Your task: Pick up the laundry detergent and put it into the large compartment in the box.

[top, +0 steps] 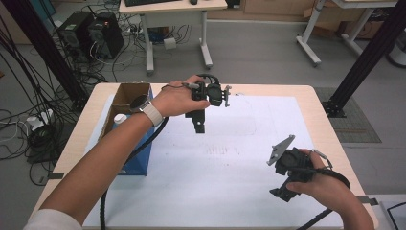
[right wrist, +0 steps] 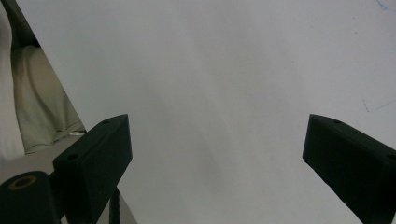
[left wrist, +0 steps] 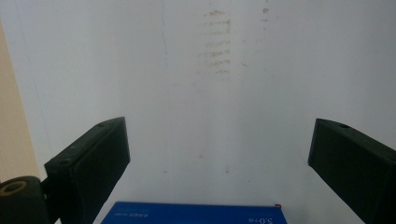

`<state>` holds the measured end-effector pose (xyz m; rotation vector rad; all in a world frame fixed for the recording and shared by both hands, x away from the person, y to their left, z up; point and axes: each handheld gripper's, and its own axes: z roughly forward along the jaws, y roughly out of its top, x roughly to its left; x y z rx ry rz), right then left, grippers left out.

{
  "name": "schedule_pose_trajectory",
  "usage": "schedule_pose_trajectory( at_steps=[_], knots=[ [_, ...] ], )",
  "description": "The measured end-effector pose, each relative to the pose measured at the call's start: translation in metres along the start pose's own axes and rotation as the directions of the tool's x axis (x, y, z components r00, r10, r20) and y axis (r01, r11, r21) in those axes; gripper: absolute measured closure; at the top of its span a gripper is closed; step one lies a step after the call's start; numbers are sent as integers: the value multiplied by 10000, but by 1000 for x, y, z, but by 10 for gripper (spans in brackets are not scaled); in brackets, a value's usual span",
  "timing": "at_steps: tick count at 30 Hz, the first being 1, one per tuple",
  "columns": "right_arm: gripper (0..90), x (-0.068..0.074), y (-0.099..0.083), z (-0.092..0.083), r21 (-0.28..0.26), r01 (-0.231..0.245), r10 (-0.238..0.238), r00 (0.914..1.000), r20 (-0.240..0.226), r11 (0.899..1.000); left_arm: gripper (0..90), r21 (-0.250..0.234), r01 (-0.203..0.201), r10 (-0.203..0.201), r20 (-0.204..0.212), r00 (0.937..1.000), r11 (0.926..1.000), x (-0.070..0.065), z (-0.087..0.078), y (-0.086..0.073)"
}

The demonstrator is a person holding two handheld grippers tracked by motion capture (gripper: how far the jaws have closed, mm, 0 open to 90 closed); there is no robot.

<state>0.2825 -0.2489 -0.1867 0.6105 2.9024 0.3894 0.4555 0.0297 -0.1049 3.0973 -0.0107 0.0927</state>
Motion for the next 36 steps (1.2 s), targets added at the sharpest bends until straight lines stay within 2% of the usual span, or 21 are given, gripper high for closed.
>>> schedule_pose_trajectory(
  at_steps=[7, 36],
  knots=[
    [76, 1, 3, -1, -1, 30, -30, 10000, 41, 10000, 57, -59, 58, -58, 34, 10000, 10000, 2, 0, -4],
    [77, -1, 6, -1, 104, 119, -119, 9999, -2, 9999, 56, 127, 111, -111, 12, 9999, 9999, -2, -3, -2]
  ],
)
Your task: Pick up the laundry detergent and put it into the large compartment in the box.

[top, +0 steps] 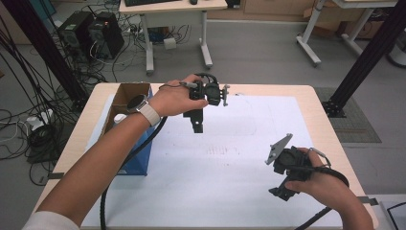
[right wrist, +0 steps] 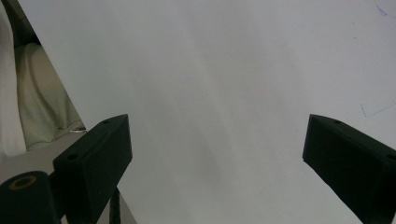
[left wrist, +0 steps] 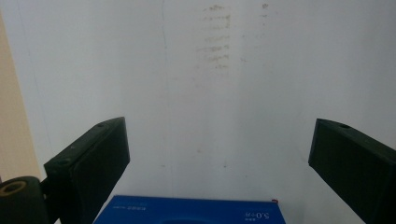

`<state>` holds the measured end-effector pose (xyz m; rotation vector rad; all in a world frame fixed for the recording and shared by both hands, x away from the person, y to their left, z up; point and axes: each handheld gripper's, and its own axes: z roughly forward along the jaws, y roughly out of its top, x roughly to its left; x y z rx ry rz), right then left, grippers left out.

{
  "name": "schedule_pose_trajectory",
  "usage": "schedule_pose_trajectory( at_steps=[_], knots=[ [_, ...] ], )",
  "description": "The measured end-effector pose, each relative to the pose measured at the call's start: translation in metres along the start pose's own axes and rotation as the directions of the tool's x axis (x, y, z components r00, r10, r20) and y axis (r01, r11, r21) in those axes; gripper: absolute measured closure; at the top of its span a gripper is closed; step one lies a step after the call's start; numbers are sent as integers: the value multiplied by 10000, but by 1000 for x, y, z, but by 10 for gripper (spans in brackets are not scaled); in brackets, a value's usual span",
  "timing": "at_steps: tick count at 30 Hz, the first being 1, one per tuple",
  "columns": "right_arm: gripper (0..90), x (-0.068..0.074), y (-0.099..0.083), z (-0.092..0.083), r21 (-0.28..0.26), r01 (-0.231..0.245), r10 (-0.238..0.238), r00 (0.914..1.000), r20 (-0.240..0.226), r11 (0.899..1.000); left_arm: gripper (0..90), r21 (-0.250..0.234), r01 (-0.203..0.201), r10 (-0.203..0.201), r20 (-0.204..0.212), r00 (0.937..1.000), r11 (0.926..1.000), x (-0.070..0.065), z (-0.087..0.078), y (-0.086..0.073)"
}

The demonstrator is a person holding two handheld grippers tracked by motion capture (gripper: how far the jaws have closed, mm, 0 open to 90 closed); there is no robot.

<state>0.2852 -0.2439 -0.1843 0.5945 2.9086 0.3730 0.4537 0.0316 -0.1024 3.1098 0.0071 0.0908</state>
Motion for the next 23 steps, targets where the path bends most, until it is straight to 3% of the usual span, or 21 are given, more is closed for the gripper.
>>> schedule_pose_trajectory(
  at_steps=[23],
  knots=[
    [77, 1, -3, 0, -104, -67, 68, 9999, 95, 9999, 55, -135, 197, -196, 12, 9998, 9997, 1, -2, -7]
  ],
)
